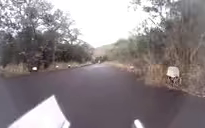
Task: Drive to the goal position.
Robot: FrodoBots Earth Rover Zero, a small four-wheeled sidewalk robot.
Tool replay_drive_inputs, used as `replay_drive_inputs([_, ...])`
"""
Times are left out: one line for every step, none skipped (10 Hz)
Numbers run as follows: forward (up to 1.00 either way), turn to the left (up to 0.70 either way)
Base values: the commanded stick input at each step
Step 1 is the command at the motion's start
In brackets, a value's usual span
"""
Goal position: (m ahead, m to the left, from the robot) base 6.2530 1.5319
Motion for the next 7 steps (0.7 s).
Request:
replay_drive_inputs([1.0,0.0])
replay_drive_inputs([1.0,0.0])
replay_drive_inputs([1.0,0.0])
replay_drive_inputs([1.0,0.0])
replay_drive_inputs([1.0,0.0])
replay_drive_inputs([1.0,0.0])
replay_drive_inputs([1.0,0.0])
